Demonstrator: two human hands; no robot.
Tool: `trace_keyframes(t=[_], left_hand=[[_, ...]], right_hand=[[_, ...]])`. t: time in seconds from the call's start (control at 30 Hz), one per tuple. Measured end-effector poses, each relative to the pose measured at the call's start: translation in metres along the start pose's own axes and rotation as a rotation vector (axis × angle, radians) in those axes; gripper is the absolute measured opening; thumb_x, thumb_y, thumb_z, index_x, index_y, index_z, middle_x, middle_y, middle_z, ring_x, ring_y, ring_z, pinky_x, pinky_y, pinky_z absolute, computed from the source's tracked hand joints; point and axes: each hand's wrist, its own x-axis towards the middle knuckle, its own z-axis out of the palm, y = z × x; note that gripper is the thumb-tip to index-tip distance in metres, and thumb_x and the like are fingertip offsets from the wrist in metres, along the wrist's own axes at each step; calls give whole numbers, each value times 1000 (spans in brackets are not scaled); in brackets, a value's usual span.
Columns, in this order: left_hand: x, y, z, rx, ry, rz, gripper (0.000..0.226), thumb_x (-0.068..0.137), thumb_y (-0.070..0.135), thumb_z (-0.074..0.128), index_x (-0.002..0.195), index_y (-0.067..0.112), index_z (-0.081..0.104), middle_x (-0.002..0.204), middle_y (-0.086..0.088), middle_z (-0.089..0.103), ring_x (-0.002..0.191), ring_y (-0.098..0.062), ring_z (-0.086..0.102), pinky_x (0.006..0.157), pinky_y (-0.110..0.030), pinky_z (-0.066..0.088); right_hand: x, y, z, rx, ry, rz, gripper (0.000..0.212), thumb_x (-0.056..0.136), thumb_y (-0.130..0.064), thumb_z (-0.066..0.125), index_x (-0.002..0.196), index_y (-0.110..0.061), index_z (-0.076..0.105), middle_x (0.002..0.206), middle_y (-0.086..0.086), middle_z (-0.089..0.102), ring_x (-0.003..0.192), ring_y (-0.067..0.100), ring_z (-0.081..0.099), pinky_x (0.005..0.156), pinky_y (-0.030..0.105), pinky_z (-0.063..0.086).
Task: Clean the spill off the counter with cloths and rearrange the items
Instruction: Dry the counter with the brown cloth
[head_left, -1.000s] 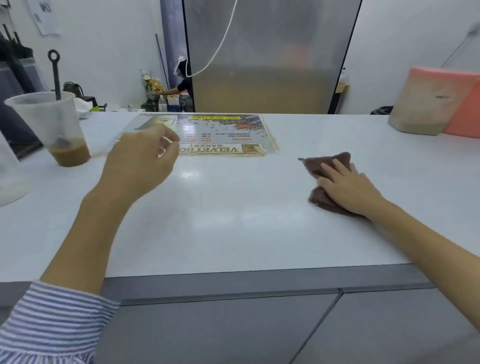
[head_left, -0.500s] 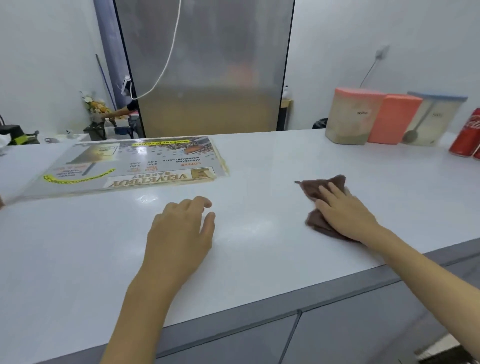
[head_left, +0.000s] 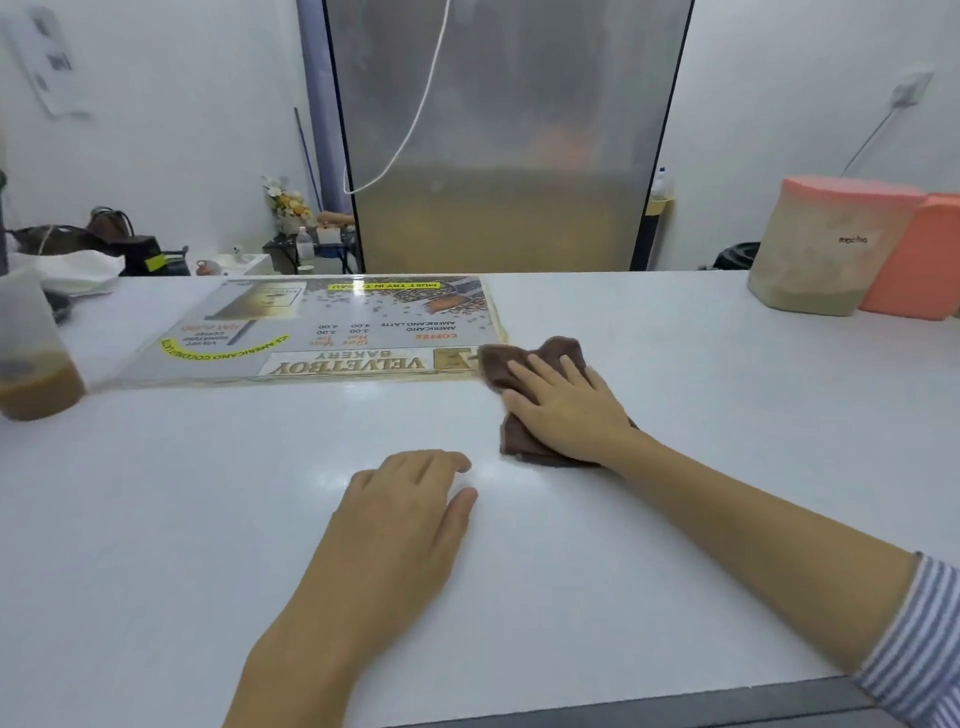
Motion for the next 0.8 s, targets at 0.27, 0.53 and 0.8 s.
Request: trace_keyframes(t=[0.27, 0.53, 0.8], left_hand=[[-3, 0, 0, -15, 20, -54, 25, 88, 37, 38, 98, 34, 61, 106, 22, 64, 105, 3, 44, 85, -14, 31], [-6, 4, 18, 47, -40, -195, 42, 99, 46, 13, 125, 39, 46, 131, 24, 52, 129, -1, 34, 97, -8, 19], [-9, 21, 26, -90, 44, -361, 54, 82, 66, 6, 125, 56, 37, 134, 53, 17, 131, 24, 3, 107, -4, -5]], right_hand=[[122, 12, 1, 15, 41, 64, 54, 96, -47, 21, 148, -31, 20, 159, -8, 13, 146, 33, 5, 118, 47, 1], [198, 23, -2, 58, 20, 68, 55, 95, -44, 22, 146, -26, 26, 159, -4, 12, 146, 34, 1, 117, 49, -4], [182, 23, 2, 30, 17, -33, 53, 96, -44, 19, 147, -32, 22, 159, -1, 13, 146, 33, 3, 117, 51, -1]])
